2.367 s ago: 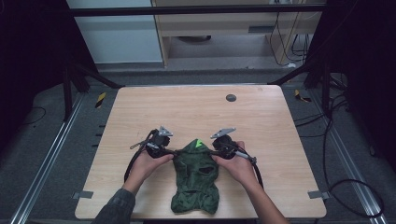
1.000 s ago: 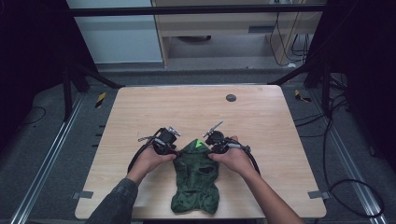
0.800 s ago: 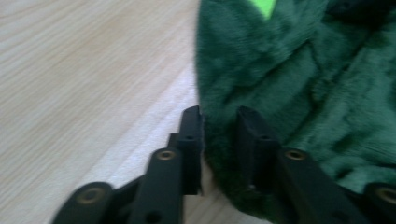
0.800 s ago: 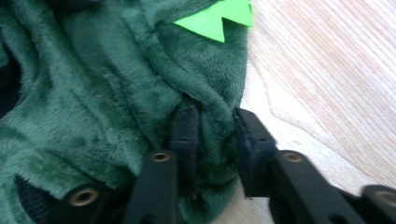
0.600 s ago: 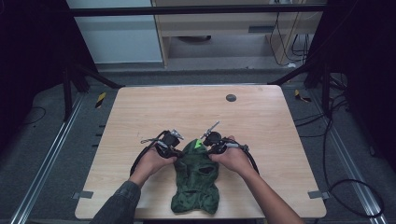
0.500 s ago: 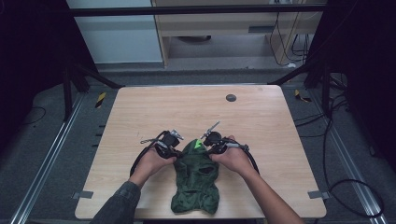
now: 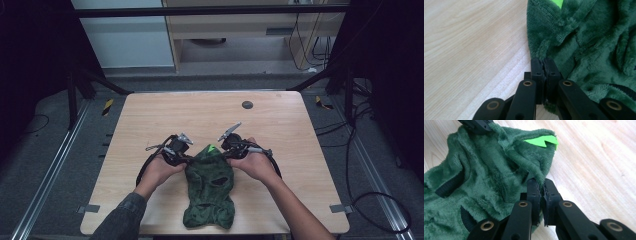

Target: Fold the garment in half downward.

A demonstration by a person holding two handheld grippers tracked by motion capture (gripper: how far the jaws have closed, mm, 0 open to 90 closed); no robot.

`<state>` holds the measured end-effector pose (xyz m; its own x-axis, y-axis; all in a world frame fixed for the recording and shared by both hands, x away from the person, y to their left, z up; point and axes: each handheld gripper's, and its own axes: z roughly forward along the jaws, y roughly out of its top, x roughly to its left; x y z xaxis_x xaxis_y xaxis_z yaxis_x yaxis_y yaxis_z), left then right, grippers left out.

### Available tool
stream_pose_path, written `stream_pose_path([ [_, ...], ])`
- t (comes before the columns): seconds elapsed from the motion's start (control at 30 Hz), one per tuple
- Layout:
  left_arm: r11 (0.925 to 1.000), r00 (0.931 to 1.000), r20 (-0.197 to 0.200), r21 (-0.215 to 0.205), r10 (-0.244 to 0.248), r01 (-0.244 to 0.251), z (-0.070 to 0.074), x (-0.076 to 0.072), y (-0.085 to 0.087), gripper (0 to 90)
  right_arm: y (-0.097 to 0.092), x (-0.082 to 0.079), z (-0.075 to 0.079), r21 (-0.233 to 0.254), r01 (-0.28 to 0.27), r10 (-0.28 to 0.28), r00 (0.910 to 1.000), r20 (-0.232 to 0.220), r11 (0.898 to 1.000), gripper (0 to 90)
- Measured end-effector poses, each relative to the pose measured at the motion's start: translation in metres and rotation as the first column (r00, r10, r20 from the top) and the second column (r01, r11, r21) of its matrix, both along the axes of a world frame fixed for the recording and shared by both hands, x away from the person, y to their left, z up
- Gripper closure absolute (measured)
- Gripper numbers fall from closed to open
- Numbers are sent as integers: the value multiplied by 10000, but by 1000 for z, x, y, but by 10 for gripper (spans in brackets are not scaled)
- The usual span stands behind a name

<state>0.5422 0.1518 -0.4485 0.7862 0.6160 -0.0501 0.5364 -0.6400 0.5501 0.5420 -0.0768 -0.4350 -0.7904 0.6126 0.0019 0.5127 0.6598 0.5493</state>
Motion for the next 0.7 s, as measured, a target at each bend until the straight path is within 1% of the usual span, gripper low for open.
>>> stream_pose_path([
  [0.1,10000,10000,71,-33,18,-18,3,0,0,879,0,0,4,5,-18,18,10000,64,10000,854],
  [0.13,10000,9999,150,-41,29,-29,6,1,1,878,0,1,6,19,-85,85,9998,168,10000,854],
  [0.17,10000,9998,185,-46,26,-25,7,1,1,878,0,1,8,20,-53,53,9998,172,10000,855],
  [0.3,10000,9996,267,-37,20,-19,12,1,1,878,1,3,12,-10,-165,165,9994,308,9999,855],
  [0.33,10000,9994,352,-24,46,-45,14,1,1,879,1,3,13,-28,-151,151,9994,315,9999,855],
  [0.43,10000,9992,394,-22,47,-46,17,1,2,878,1,3,15,-29,-154,155,9991,392,9999,854],
  [0.6,10000,9978,657,-23,47,-46,27,4,0,878,0,5,23,-11,-108,108,9980,629,9999,854],
  [0.7,10000,9973,736,17,-14,13,33,6,-1,879,-2,6,26,28,-96,93,9973,734,10000,853],
])
